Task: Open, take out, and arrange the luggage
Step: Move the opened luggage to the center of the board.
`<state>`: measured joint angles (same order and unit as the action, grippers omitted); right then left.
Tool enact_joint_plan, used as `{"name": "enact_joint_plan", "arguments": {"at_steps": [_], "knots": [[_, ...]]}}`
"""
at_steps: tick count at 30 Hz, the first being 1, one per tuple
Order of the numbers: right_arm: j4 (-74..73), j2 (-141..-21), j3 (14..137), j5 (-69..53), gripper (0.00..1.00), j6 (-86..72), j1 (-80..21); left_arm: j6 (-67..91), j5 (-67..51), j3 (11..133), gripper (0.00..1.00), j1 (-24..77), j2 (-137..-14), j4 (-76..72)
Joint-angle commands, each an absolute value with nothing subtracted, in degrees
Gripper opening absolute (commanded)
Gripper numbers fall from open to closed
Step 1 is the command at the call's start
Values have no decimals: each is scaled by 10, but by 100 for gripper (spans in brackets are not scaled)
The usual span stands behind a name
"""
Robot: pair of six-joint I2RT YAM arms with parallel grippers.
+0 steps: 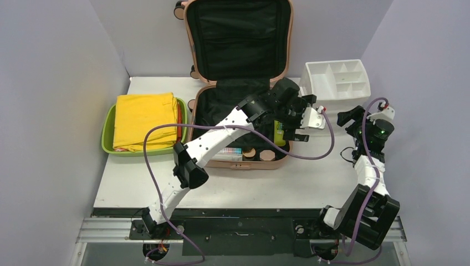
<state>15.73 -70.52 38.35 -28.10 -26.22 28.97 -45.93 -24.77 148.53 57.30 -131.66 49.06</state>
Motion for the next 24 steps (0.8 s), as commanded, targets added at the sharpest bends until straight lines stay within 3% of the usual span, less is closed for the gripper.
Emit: {"name": "enact_joint_plan", "arguments": {"at_steps": [1, 7, 13, 17, 19, 24], "knots": [[144, -662, 451, -317, 76, -170, 259, -390, -227, 1496, 96, 554, -1280, 506], [15, -702, 617, -326, 74, -38, 188, -319, -216, 1385, 96, 535, -1197, 498], [-42, -801, 735, -277, 74, -5, 100, -241, -240, 1314, 96, 464, -1158, 529], [-43, -859, 782, -238, 73, -27, 54, -213, -304, 1281, 96, 398, -1144, 562], [-48, -883, 797, -217, 73, -34, 37, -203, -314, 1208, 96, 374, -1124, 546], [-52, -907, 805, -156, 73, -36, 17, -211, -219, 1050, 96, 365, -1046, 431]]}}
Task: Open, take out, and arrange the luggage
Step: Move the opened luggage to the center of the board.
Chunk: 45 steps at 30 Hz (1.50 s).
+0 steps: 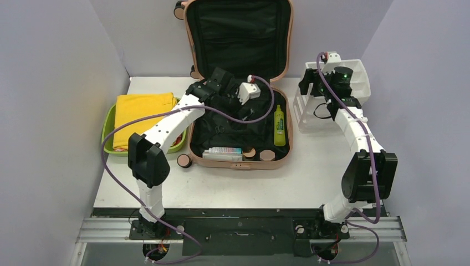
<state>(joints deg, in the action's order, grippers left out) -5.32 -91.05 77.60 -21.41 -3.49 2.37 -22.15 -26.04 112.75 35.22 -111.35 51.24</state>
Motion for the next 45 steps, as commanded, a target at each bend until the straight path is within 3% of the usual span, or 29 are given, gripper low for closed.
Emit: {"name": "enact_joint_plan", "arguments": {"at_steps": [1, 10, 16, 21, 26, 29, 34, 39, 45], "knots": [[-49, -901, 799, -157, 73, -35, 16, -211, -207, 1020, 96, 365, -1038, 417], [-57, -774, 738, -190, 74, 40, -20, -189, 66, 1002, 96, 320, -1086, 315], [-61, -715, 701, -209, 74, 44, -24, -145, 35, 1134, 96, 249, -1217, 387], [-57, -686, 676, -204, 75, 47, -28, -142, 5, 1168, 99, 231, -1268, 408], [-52, -666, 663, -201, 75, 51, -29, -123, 25, 1184, 77, 226, -1288, 454], [-52, -658, 660, -202, 75, 55, -29, -114, 50, 1162, 68, 223, -1277, 461], [-47, -650, 652, -204, 75, 57, -29, -110, 91, 1107, 42, 213, -1254, 465], [-48, -645, 646, -207, 76, 62, -29, -109, 112, 1068, 30, 188, -1239, 467], [-57, -639, 642, -204, 76, 76, -29, -100, 139, 1034, 25, 143, -1208, 463]]}}
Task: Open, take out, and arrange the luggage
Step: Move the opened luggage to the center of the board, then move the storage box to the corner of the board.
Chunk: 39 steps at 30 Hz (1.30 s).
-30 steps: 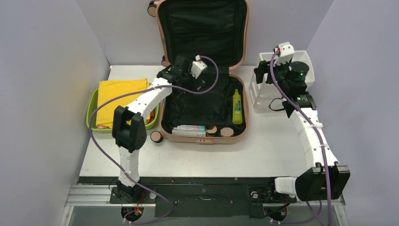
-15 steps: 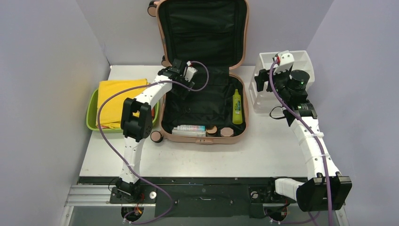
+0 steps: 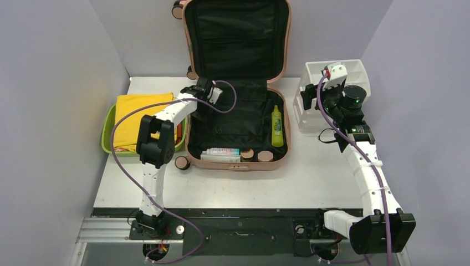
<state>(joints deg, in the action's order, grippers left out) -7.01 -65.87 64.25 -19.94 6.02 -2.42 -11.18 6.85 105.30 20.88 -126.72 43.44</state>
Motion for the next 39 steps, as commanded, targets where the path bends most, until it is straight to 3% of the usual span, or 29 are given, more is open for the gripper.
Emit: {"name": "enact_joint_plan", "arguments": {"at_steps": [1, 9, 14, 18, 23, 30, 39], "knots": [[-58, -639, 642, -204, 77, 78, -29, -96, 144, 1031, 25, 135, -1199, 460], [-57, -636, 641, -211, 77, 75, -29, -91, 182, 988, 21, 105, -1163, 430], [-61, -634, 638, -190, 77, 84, -29, -80, 134, 999, 20, 98, -1158, 435], [-77, -643, 648, -174, 79, 106, -26, -87, 82, 1050, 49, 134, -1140, 451], [-131, -688, 694, -195, 81, 166, -8, -123, 57, 1122, 100, 205, -1108, 436], [-256, -822, 833, -255, 82, 242, 40, -112, -43, 1236, 96, 251, -1142, 465], [-501, -954, 1012, -363, 81, 472, 92, -94, -94, 1165, 96, 251, -1118, 428]]}}
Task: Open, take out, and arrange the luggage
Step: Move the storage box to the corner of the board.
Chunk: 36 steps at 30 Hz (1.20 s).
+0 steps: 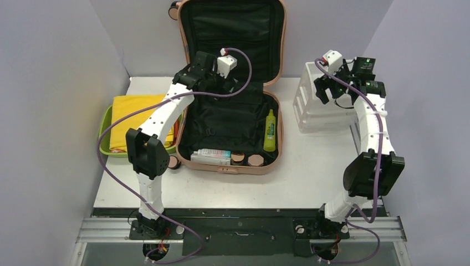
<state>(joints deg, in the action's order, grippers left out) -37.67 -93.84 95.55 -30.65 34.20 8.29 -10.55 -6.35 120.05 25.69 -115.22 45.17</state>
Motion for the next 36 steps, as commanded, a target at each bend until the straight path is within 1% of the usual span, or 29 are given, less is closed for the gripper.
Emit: {"name": "enact_joint_plan", "arguments": {"at_steps": [1, 5, 9, 11, 12, 13, 14, 15, 17, 18, 19, 21, 26, 31, 33, 36], "knots": [[-515, -965, 1017, -364, 81, 481, 93, -93, -96, 1147, 96, 251, -1114, 423], [-569, -995, 1038, -378, 79, 539, 92, -87, -101, 1110, 96, 251, -1095, 399], [-628, -1026, 1062, -387, 70, 596, 83, -80, -110, 1090, 96, 251, -1086, 389], [-654, -1035, 1068, -392, 64, 620, 79, -78, -112, 1085, 96, 251, -1086, 386], [-662, -1036, 1069, -395, 57, 630, 78, -78, -114, 1084, 96, 251, -1086, 384], [-666, -1036, 1069, -403, 52, 633, 78, -77, -115, 1084, 96, 251, -1087, 384], [-676, -1036, 1069, -408, 42, 639, 77, -77, -115, 1085, 96, 251, -1087, 384], [-682, -1036, 1071, -417, 37, 643, 77, -77, -116, 1086, 96, 251, -1088, 384], [-702, -1034, 1075, -426, 19, 665, 75, -77, -118, 1088, 96, 251, -1090, 383], [-714, -1032, 1076, -427, 15, 669, 74, -76, -120, 1091, 96, 251, -1092, 383], [-718, -1030, 1076, -429, 9, 677, 73, -75, -121, 1093, 96, 251, -1094, 383], [-729, -1023, 1075, -431, 5, 688, 71, -73, -126, 1105, 96, 252, -1101, 387], [-783, -1010, 1080, -445, 0, 730, 64, -77, -132, 1156, 96, 262, -1128, 399], [-876, -1014, 1115, -455, 0, 799, 51, -86, -134, 1214, 96, 281, -1160, 414], [-896, -1020, 1130, -453, 0, 807, 46, -87, -142, 1238, 96, 287, -1169, 423], [-899, -1008, 1114, -443, 0, 820, 36, -88, -163, 1259, 96, 299, -1178, 423]]}}
